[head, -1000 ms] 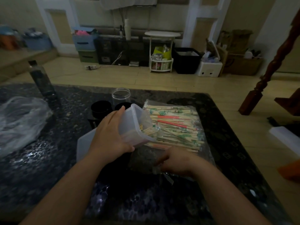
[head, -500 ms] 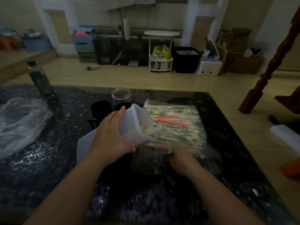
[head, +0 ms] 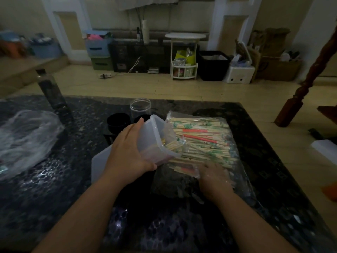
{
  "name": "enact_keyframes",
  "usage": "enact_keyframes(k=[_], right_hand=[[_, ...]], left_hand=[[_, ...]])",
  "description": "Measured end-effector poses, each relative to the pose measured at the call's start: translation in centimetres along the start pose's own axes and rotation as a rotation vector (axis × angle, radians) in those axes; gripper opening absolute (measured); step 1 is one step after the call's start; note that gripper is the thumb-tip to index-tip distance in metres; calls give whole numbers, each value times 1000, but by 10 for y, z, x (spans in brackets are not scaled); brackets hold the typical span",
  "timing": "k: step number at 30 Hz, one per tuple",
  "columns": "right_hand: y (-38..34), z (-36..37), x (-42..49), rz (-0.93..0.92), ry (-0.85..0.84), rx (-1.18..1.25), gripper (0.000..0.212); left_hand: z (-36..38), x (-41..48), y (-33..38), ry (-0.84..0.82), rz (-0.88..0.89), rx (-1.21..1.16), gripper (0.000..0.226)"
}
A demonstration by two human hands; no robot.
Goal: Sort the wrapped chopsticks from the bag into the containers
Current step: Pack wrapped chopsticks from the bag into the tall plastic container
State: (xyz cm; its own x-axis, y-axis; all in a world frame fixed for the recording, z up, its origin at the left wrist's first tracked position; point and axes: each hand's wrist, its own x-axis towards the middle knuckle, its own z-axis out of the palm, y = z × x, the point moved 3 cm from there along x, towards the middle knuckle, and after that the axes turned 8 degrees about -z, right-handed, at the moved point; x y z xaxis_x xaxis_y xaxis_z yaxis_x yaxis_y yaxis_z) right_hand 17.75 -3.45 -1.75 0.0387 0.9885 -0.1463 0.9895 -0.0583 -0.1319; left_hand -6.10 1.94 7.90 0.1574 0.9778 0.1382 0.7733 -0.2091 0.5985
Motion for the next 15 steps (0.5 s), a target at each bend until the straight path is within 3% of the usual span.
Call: enact_keyframes(k=[3,15], right_hand=[[-1,-1,3,1,43,50,44],[4,5,4,122,-67,78,45]], left_hand=[[-1,0,1,-5,-1,-7,133],[-1,-2,4,-12,10,5,132]])
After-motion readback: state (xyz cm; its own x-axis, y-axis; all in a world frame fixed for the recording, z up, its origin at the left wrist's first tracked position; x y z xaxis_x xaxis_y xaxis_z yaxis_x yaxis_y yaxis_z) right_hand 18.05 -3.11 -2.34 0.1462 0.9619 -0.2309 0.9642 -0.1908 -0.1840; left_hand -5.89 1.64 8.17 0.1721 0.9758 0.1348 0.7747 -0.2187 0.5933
